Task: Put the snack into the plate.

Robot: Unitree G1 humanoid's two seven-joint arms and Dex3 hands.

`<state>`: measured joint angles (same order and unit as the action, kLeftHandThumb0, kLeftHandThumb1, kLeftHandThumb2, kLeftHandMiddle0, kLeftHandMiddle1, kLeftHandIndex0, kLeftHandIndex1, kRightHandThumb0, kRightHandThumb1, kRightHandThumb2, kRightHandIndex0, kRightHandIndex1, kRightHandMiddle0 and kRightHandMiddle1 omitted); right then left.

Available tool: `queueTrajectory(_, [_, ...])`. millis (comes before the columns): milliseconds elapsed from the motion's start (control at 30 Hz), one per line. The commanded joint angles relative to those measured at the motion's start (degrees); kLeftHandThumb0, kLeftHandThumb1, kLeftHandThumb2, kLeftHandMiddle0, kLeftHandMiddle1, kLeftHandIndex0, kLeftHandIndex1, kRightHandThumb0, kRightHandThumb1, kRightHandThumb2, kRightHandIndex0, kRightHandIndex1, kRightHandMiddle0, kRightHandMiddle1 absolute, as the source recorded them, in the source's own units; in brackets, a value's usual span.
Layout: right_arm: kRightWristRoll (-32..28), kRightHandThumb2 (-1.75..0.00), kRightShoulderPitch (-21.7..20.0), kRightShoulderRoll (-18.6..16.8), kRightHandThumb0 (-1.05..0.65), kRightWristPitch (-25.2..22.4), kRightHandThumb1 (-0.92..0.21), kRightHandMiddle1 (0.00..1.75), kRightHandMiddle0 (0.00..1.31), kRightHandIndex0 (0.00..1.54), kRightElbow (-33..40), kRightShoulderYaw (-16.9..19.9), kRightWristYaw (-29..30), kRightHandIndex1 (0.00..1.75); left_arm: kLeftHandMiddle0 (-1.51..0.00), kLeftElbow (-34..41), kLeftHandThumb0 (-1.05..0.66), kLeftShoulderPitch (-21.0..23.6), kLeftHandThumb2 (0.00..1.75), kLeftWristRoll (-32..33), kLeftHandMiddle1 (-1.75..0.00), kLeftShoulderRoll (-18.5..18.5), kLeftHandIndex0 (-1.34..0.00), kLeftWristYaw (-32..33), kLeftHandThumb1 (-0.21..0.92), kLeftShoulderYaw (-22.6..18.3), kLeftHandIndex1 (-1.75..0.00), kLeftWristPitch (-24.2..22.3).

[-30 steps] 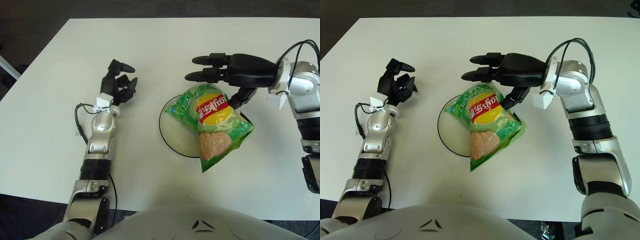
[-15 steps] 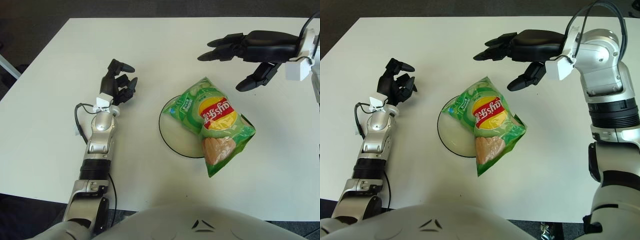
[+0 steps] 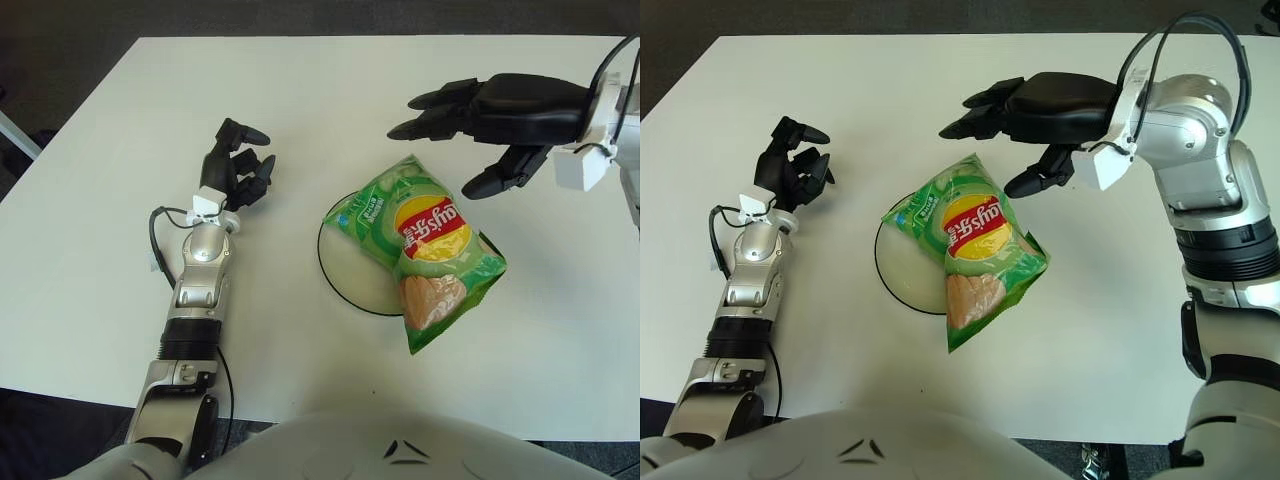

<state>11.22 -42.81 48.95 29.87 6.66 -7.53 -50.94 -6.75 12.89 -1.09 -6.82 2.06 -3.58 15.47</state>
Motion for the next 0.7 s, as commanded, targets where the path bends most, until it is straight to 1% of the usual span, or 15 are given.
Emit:
queueTrajectory(0, [1.33, -0.87, 0.82, -0.11, 0.1, 2.9, -0.77, 0.02, 0.39, 0.3, -1.2, 0.63, 2.28, 0.01, -0.88, -3.61, -0.35, -6.02, 0.37, -0.63, -1.75, 2.24, -0.36, 0.8, 0.92, 0.78, -1.59, 0.16])
queueTrajectory(233, [1.74, -0.76, 0.7, 0.02, 0.1, 4.42, -0.82, 0.01, 0.43, 0.33, -2.43, 0.68, 3.92, 0.0, -0.88, -3.71, -0.35, -5.99, 0.37, -0.61, -1.75, 2.33, -0.36, 0.85, 0.92, 0.85, -1.59, 0.25])
queueTrajectory(300, [1.85, -0.66, 0.74, -0.03, 0.05, 4.7, -0.86, 0.01, 0.44, 0.34, -2.87, 0.78, 4.45, 0.0, -0.88, -3.77, -0.35, -5.98, 0.37, -0.58, -1.75, 2.34, -0.36, 0.86, 0.92, 0.85, -1.59, 0.29])
queueTrajectory(400, [1.94, -0.55, 1.03, -0.1, -0.02, 5.17, -0.9, 0.01, 0.45, 0.37, -3.61, 1.12, 5.49, 0.0, -0.88, -3.77, -0.35, -5.95, 0.37, -0.62, -1.75, 2.43, -0.36, 0.94, 0.92, 0.92, -1.59, 0.3])
queueTrajectory(467, [2.53, -0.52, 1.75, -0.36, -0.07, 5.36, -0.91, 0.01, 0.44, 0.39, -3.98, 1.78, 7.08, 0.01, -0.88, -3.75, -0.35, -5.96, 0.37, -0.62, -1.75, 2.46, -0.36, 0.99, 0.92, 0.96, -1.59, 0.3])
queueTrajectory(533, [4.26, -0.49, 3.79, -1.15, -0.11, 4.66, -0.92, 0.02, 0.45, 0.41, -4.05, 3.58, 10.51, 0.02, -0.88, -3.62, -0.35, -6.01, 0.37, -0.58, -1.75, 2.48, -0.36, 1.04, 0.92, 1.02, -1.59, 0.24])
queueTrajectory(600, [5.46, -0.46, 5.11, -1.61, -0.17, 3.97, -0.92, 0.02, 0.46, 0.45, -3.92, 4.63, 12.75, 0.02, -0.88, -3.52, -0.35, -6.05, 0.37, -0.54, -1.75, 2.46, -0.36, 1.08, 0.92, 1.05, -1.59, 0.18])
queueTrajectory(667, [6.83, -0.45, 7.15, -2.43, -0.2, 1.82, -0.92, 0.03, 0.48, 0.47, -3.94, 6.17, 15.73, 0.03, -0.88, -3.4, -0.35, -6.09, 0.37, -0.5, -1.75, 2.45, -0.36, 1.1, 0.92, 1.08, -1.59, 0.06])
